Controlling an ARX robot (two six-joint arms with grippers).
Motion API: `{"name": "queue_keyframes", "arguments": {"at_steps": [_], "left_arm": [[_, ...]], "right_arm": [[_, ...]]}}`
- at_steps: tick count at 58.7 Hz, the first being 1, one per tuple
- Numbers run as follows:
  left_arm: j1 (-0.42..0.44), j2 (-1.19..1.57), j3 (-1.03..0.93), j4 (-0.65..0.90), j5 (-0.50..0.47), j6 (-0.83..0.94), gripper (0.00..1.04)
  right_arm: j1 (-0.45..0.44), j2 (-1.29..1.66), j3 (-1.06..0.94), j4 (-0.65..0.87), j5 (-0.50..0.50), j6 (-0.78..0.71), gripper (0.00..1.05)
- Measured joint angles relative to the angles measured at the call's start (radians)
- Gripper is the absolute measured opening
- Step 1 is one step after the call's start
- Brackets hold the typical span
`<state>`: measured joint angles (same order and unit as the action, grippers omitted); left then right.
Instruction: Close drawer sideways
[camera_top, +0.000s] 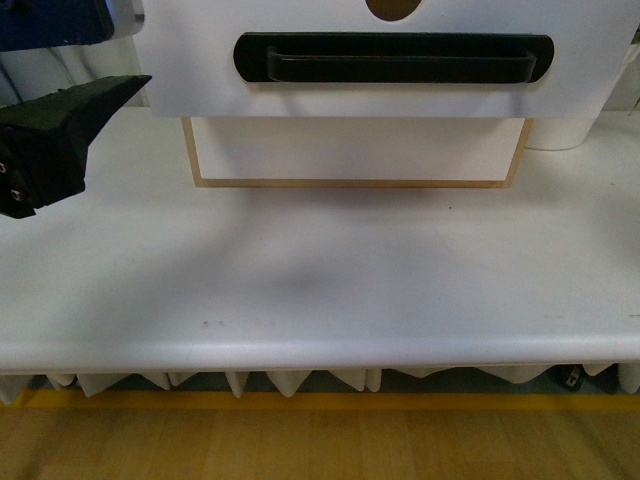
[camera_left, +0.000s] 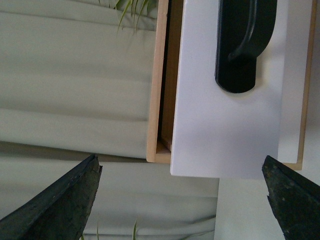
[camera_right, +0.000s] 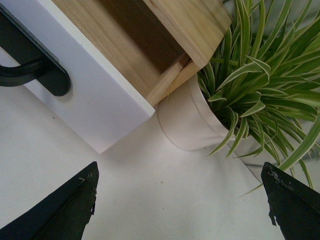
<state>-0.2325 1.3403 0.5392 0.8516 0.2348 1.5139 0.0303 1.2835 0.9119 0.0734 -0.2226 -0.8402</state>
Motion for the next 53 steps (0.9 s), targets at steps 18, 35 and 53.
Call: {"name": "queue_keyframes", "arguments": {"at_steps": [18, 35, 53], "left_arm": [[-0.031, 0.025, 0.04, 0.0, -0.019, -0.004, 0.98], [-0.04, 0.037, 0.06, -0.002, -0.023, -0.004, 0.98], [-0.045, 0.055, 0.1, -0.008, -0.023, -0.004, 0.98]], "right_arm": [[0.036, 0.08, 0.05, 0.016, 0.016, 0.009, 0.95], [0.068, 0.144, 0.09, 0.037, 0.039, 0.011, 0.95], [0.087, 0.177, 0.122, 0.051, 0.056, 0.018, 0.95]]}}
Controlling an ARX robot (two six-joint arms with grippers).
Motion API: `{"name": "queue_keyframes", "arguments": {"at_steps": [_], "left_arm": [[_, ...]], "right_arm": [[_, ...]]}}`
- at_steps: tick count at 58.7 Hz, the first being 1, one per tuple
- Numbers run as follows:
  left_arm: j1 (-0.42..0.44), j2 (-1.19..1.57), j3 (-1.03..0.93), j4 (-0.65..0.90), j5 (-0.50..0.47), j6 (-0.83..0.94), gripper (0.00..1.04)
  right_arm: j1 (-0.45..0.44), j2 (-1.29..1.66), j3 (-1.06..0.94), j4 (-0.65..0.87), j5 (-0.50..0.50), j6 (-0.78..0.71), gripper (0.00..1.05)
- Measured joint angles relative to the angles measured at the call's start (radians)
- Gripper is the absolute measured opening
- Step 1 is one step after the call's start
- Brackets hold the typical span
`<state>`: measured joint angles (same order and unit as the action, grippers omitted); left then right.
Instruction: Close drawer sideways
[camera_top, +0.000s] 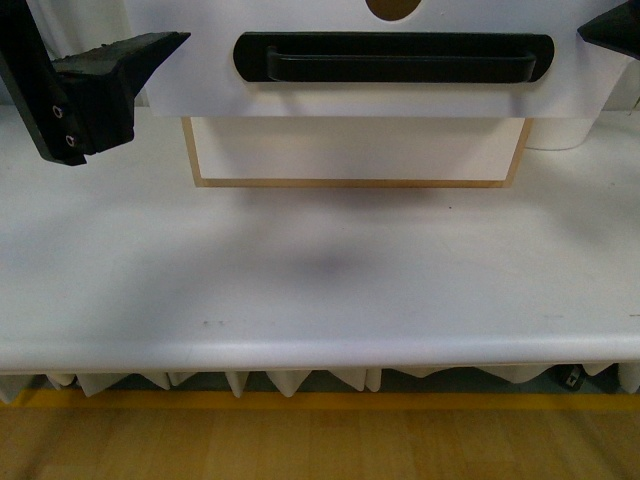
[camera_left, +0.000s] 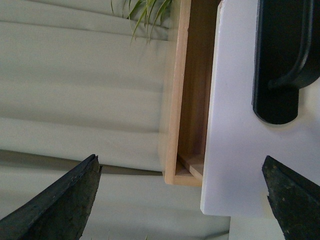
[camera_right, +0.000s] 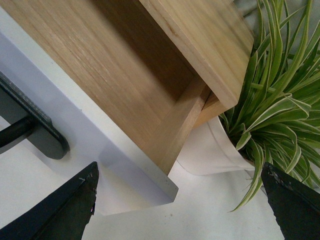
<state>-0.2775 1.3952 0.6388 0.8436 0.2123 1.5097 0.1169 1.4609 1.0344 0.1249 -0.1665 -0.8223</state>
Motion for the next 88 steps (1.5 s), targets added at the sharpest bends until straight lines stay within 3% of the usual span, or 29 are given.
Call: {"name": "queue_keyframes", "arguments": {"at_steps": [44, 88], "left_arm": [[-0.012, 0.145, 0.135, 0.008, 0.0, 0.005, 0.98], [-0.014, 0.419, 0.446, -0.024, -0.013, 0.02, 0.98]], "right_arm": [[0.003, 0.132, 0.091, 0.051, 0.004, 0.016, 0.95], [-0.032, 0.35, 0.312, 0.095, 0.034, 0.064, 0.95]]}}
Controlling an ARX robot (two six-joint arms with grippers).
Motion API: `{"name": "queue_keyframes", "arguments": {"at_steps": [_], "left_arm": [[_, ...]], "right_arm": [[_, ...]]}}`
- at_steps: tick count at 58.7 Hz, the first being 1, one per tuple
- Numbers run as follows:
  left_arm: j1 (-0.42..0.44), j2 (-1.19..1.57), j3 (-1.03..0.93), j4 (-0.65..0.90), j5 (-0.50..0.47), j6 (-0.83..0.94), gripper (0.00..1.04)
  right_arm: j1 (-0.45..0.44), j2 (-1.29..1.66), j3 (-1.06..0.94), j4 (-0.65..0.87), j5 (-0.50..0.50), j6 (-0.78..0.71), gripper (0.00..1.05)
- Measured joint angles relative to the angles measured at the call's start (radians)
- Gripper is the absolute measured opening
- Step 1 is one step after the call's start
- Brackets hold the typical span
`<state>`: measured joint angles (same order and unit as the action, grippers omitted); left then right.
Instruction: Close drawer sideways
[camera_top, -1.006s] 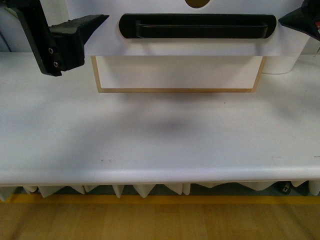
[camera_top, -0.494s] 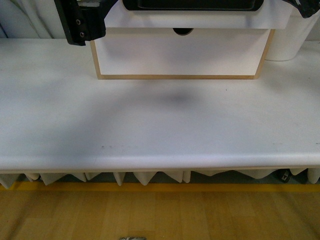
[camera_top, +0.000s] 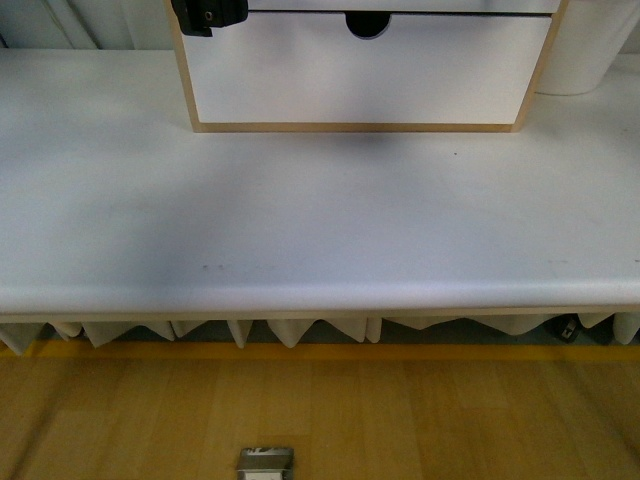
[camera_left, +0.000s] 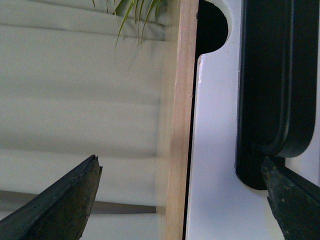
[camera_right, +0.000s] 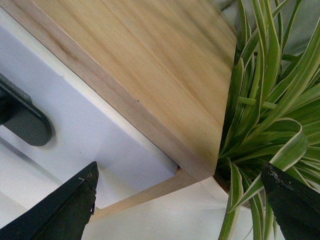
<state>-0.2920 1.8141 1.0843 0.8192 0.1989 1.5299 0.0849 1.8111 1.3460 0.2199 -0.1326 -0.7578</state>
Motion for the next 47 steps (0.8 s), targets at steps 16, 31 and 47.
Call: {"name": "queue_keyframes", "arguments": {"at_steps": [16, 31, 47], "left_arm": [[0.0, 0.048, 0.08, -0.029, -0.009, 0.013, 0.98], [0.001, 0.067, 0.12, -0.047, 0.0, 0.013, 0.98], [0.003, 0.066, 0.112, -0.03, -0.01, 0.009, 0.98]], "right_arm": [[-0.012, 0.025, 0.016, 0.004, -0.003, 0.004, 0.95], [-0.014, 0.028, 0.016, 0.006, -0.005, 0.008, 0.95], [-0.018, 0.028, 0.016, 0.006, -0.019, 0.027, 0.95]]}}
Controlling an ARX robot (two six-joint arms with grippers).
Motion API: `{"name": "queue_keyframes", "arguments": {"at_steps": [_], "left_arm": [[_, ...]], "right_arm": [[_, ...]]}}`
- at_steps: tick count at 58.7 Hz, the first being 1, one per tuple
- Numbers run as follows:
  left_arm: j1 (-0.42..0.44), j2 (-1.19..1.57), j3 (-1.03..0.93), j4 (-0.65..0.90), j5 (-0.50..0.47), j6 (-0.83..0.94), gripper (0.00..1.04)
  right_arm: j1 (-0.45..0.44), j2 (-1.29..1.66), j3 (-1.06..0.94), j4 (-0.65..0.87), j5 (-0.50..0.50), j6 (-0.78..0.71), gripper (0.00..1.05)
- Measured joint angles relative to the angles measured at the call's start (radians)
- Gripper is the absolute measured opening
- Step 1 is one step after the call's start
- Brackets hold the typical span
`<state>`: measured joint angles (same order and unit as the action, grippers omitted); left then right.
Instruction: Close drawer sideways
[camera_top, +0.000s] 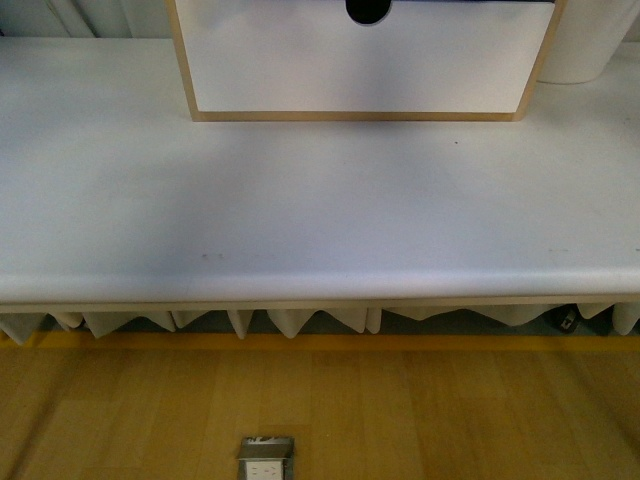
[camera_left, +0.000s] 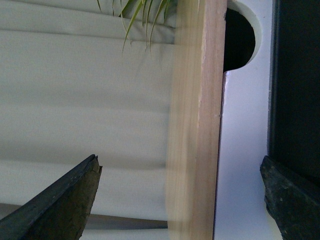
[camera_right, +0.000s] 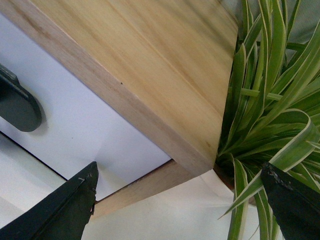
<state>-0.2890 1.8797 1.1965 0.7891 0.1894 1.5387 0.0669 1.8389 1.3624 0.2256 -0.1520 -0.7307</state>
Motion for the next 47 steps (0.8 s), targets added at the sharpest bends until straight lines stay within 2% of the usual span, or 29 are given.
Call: {"name": "queue_keyframes", "arguments": {"at_steps": [9, 23, 47], "left_arm": [[0.011, -0.042, -0.079, 0.036, -0.014, -0.026, 0.98], [0.031, -0.188, -0.261, 0.121, -0.051, -0.117, 0.98], [0.081, -0.605, -0.66, 0.172, -0.203, -0.457, 0.98]], "right_arm": [[-0.006, -0.033, -0.029, 0.01, 0.0, 0.019, 0.95], [-0.033, -0.217, -0.184, 0.038, -0.031, 0.071, 0.95], [-0.046, -0.677, -0.589, 0.081, -0.048, 0.182, 0.95]]}}
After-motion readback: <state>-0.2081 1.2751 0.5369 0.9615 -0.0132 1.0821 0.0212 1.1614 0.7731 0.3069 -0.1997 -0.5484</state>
